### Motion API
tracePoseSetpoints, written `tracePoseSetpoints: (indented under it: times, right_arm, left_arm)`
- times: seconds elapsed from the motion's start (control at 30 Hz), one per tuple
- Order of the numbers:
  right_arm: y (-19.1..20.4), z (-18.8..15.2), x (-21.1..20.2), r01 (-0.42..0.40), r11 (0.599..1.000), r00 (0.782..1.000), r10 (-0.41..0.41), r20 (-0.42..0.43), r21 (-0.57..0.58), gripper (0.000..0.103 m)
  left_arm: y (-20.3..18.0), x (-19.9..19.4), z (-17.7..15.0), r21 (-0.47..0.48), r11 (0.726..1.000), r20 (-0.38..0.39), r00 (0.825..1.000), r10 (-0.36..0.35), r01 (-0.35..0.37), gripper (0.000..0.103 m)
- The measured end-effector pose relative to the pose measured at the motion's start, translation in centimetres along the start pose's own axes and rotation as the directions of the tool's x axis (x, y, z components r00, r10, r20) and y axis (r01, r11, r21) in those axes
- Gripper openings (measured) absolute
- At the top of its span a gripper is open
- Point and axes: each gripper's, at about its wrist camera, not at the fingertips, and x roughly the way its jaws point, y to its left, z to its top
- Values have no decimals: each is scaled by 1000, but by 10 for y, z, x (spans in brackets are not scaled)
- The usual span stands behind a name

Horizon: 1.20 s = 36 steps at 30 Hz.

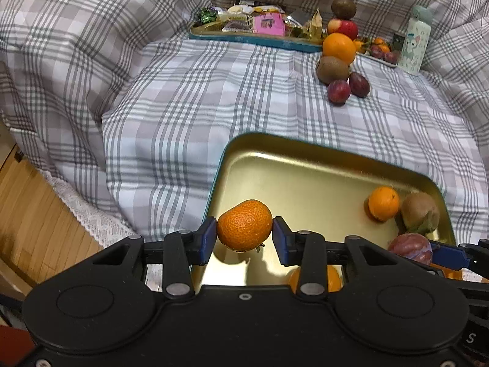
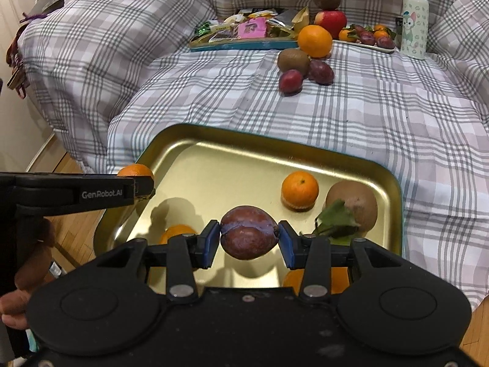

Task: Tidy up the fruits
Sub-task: 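Carry the plum over the gold tray with the right gripper while the left carries the mandarin, then open the right gripper to release the plum into the tray while the left lowers the mandarin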

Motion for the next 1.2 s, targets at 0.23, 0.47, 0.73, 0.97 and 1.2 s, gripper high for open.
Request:
tracePoseSetpoints:
  times: [0.23, 0.47, 0.73, 0.97, 1.2]
  right_arm:
    - [4, -11, 3, -15, 1000, 999, 14, -33, -11, 44]
    - [6, -16, 5, -23, 1000, 998, 24, -53, 3, 44]
    - [6, -16, 6, -23, 1000, 998, 24, -63, 4, 44]
    - [7, -16, 7, -22, 1000, 997, 22, -68, 4, 44]
    - [7, -17, 8, -21, 1000, 997, 22, -74, 3, 44]
  left_arm:
    - [1, 2, -9, 2, 1000, -28, 1000, 13, -13, 48]
    - [0, 4, -13, 0, 1000, -46, 999, 21, -21, 48]
    - [-2, 4, -14, 9, 1000, -60, 998, 25, -25, 48]
    - [-3, 4, -15, 16, 1000, -71, 997, 23, -22, 48]
    - [-4, 4, -16, 21, 1000, -79, 997, 15, -13, 48]
